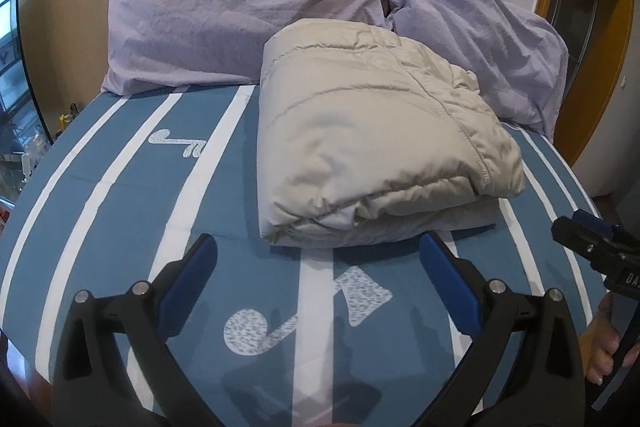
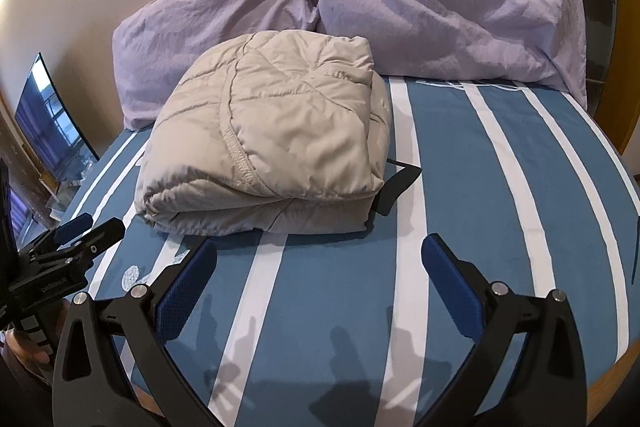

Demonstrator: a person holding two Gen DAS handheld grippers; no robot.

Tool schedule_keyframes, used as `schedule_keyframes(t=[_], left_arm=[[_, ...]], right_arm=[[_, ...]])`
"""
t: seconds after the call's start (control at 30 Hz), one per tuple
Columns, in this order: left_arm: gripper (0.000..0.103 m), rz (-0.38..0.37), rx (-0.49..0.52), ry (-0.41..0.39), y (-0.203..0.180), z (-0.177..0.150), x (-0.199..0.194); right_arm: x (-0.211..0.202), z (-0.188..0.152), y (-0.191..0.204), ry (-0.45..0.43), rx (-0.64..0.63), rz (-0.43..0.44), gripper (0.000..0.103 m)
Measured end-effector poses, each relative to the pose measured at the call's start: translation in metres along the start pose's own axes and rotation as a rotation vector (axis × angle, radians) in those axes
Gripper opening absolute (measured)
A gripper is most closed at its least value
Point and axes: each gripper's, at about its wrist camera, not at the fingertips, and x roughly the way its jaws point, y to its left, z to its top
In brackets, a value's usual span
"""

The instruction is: Fold large clothes

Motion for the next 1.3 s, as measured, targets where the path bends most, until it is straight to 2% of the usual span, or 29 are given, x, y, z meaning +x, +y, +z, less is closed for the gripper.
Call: schedule_keyframes(t=[0.93,1.3], left_arm=[[0.101,-0.072,-0.023,0.029,-0.006,-0.012,-0.002],[0.101,-0.079,-0.023,0.034,-0.008,-0.016,-0.002]], right_arm=[[0.000,-0.010,0.007,0.043,-0.025,0.031,0.102],[0.001,-0.013,0.008,0.050,-0.024,0.033,0.102]])
